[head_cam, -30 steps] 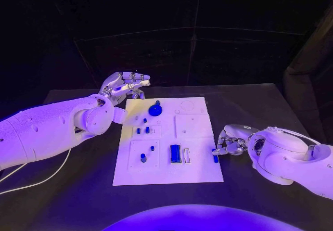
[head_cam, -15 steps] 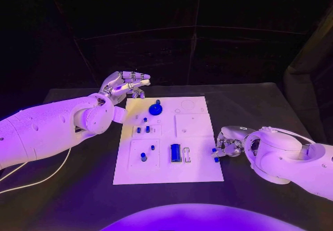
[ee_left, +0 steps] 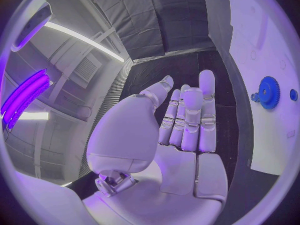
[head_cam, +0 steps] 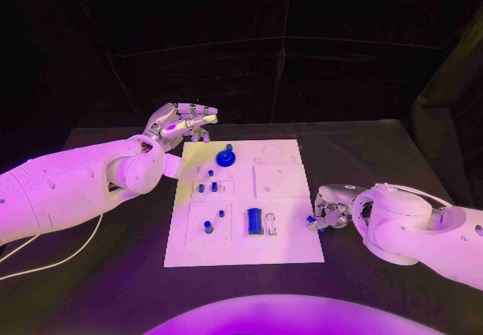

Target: Assemble the parts on the task board

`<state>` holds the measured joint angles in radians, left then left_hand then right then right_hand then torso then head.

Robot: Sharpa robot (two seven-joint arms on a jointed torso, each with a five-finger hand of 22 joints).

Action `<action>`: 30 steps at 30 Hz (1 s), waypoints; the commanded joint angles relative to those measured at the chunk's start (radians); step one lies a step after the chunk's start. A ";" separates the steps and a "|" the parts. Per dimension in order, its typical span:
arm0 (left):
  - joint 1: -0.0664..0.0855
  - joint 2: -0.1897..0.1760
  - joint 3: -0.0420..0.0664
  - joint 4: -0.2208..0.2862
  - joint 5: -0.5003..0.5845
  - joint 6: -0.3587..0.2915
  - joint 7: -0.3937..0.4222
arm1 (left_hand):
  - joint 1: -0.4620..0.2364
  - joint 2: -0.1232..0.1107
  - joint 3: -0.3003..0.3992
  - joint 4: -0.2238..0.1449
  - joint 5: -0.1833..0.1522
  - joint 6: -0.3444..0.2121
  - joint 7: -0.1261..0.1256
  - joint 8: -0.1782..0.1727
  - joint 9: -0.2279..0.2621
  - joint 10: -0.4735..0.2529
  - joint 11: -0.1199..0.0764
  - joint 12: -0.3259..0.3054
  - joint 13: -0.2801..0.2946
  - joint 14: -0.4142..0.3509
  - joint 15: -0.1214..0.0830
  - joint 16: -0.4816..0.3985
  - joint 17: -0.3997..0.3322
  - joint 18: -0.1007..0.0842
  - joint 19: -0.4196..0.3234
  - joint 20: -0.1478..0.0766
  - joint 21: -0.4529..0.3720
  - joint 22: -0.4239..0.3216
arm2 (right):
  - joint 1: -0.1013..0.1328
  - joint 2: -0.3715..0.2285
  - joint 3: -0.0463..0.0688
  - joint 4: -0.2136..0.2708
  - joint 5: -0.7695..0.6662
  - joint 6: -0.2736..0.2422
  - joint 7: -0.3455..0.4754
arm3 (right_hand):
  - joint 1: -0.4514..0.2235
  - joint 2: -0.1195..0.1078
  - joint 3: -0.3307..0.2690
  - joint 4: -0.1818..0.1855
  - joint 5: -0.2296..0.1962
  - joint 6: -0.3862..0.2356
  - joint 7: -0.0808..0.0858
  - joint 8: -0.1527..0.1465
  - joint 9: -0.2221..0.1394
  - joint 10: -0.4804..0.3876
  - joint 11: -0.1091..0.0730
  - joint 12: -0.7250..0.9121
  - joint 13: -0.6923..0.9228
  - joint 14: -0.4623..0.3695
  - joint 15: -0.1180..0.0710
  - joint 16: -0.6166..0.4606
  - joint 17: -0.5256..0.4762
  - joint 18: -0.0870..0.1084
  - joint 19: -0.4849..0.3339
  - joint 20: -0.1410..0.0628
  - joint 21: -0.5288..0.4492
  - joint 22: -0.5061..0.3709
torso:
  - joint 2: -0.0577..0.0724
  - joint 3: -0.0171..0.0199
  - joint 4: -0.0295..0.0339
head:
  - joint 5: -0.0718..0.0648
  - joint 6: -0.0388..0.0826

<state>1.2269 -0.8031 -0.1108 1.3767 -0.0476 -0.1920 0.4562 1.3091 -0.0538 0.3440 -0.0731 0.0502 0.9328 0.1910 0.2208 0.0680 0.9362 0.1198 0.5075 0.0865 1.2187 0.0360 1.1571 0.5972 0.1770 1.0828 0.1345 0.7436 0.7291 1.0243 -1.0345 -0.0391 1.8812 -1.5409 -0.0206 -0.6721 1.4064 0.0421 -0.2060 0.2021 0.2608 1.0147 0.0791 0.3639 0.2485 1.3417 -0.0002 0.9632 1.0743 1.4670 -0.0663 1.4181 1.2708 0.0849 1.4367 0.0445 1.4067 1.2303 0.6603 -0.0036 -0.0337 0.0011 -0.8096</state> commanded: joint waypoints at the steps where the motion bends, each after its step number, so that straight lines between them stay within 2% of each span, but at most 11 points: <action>1: 0.001 0.000 0.001 0.001 0.002 0.012 0.003 | -0.005 0.002 0.002 0.004 0.003 -0.003 0.001 0.003 0.001 -0.005 -0.001 0.005 0.001 -0.005 0.001 0.002 0.001 0.007 -0.001 0.005 -0.005 -0.001 | -0.002 0.005 -0.002 0.000 -0.011 0.025 -0.012 | 0.050 0.023 0.029 -0.031 -0.032 0.003 -0.005 -0.011 -0.004 -0.005 -0.007 -0.007 -0.003 0.049 -0.009 0.001 0.002 -0.019 0.002 -0.010 0.005 0.001 | 0.000 0.0004 -0.0002 | 0.000 0.001; 3: 0.001 -0.001 0.001 0.001 0.002 0.012 0.003 | -0.005 0.002 0.002 0.004 0.003 -0.003 0.001 0.003 0.001 -0.005 -0.001 0.005 0.001 -0.005 0.001 0.002 0.001 0.007 -0.001 0.005 -0.005 -0.001 | -0.002 0.005 -0.002 0.002 -0.017 0.011 -0.017 | 0.092 0.048 0.066 -0.059 -0.071 0.006 -0.005 -0.018 -0.006 -0.007 -0.009 -0.013 -0.005 0.050 -0.011 0.001 0.003 -0.019 0.003 -0.012 0.005 0.002 | 0.000 0.0007 -0.0004 | 0.001 0.002; 5: 0.001 -0.001 0.001 0.001 0.002 0.012 0.003 | -0.005 0.002 0.002 0.004 0.003 -0.003 0.001 0.003 0.001 -0.005 -0.001 0.005 0.001 -0.005 0.001 0.002 0.001 0.007 -0.001 0.005 -0.005 -0.001 | -0.002 0.001 -0.002 0.006 -0.020 -0.008 -0.020 | 0.109 0.065 0.096 -0.071 -0.109 0.010 -0.009 -0.023 -0.007 -0.006 -0.011 -0.015 -0.005 0.050 -0.012 0.002 0.004 -0.019 0.003 -0.013 0.005 0.002 | -0.001 0.0004 -0.0006 | 0.000 0.002; 11: 0.001 -0.002 0.001 0.001 0.002 0.011 0.002 | -0.005 0.002 0.002 0.004 0.003 -0.003 0.001 0.003 0.001 -0.005 -0.001 0.005 0.001 -0.005 0.001 0.002 0.001 0.007 -0.001 0.005 -0.005 -0.001 | -0.002 -0.027 -0.002 0.036 -0.021 -0.070 -0.025 | 0.095 0.078 0.122 -0.066 -0.112 0.015 -0.011 -0.027 -0.008 0.001 -0.011 -0.011 -0.002 0.050 -0.012 0.002 0.006 -0.019 0.003 -0.013 0.004 0.001 | 0.000 0.0009 -0.0005 | 0.000 0.004; 15: 0.001 -0.001 0.000 0.000 0.002 0.011 0.002 | -0.005 0.002 0.002 0.004 0.003 -0.003 0.001 0.003 0.001 -0.005 -0.001 0.005 0.001 -0.005 0.001 0.002 0.001 0.007 -0.001 0.005 -0.005 -0.001 | -0.001 -0.054 -0.001 0.061 -0.005 -0.107 -0.027 | 0.069 0.073 0.138 -0.054 -0.115 0.017 -0.010 -0.033 -0.009 0.003 -0.011 -0.014 -0.003 0.051 -0.012 0.002 0.007 -0.019 0.002 -0.013 0.004 0.000 | -0.001 -0.0010 0.0004 | -0.002 0.005; 21: 0.001 0.000 0.000 0.000 0.002 0.011 0.001 | -0.005 0.002 0.002 0.004 0.003 -0.003 0.001 0.003 0.001 -0.005 -0.001 0.005 0.001 -0.005 0.001 0.002 0.001 0.007 -0.001 0.005 -0.005 -0.001 | 0.001 -0.075 0.000 0.092 0.028 -0.164 -0.018 | 0.046 0.062 0.154 -0.042 -0.116 0.015 -0.008 -0.042 -0.011 0.003 -0.010 -0.019 -0.005 0.050 -0.011 0.000 0.005 -0.019 0.002 -0.012 0.003 -0.002 | 0.000 -0.0004 0.0019 | -0.001 0.006; 30: 0.001 -0.001 0.000 0.001 0.002 0.012 0.000 | -0.005 0.002 0.002 0.004 0.003 -0.003 0.001 0.003 0.001 -0.005 -0.001 0.005 0.001 -0.005 0.001 0.002 0.001 0.007 -0.001 0.005 -0.005 -0.001 | 0.002 -0.038 0.000 0.099 0.079 -0.214 0.002 | 0.001 0.036 0.181 -0.014 -0.116 0.026 -0.008 -0.051 -0.012 0.009 -0.009 -0.015 0.000 0.051 -0.011 0.001 0.009 -0.019 0.002 -0.011 0.002 -0.001 | 0.000 -0.0006 0.0000 | 0.006 0.003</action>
<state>1.2268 -0.8038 -0.1111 1.3764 -0.0476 -0.1907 0.4537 1.3089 -0.0535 0.3440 -0.0730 0.0502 0.9328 0.1910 0.2209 0.0680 0.9362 0.1198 0.5074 0.0863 1.2187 0.0360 1.1571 0.5973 0.1770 1.0828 0.1345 0.7436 0.7292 1.0251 -1.0768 -0.0391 1.9788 -1.4982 -0.1827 -0.6861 1.4171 0.0807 -0.0251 0.1818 0.1455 1.0297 0.0755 0.3172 0.2390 1.3427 -0.0118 0.9507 1.0731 1.4630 -0.0735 1.4180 1.2788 0.0851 1.4367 0.0370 1.4066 1.2291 0.6601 -0.0040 -0.0325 0.0058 -0.8058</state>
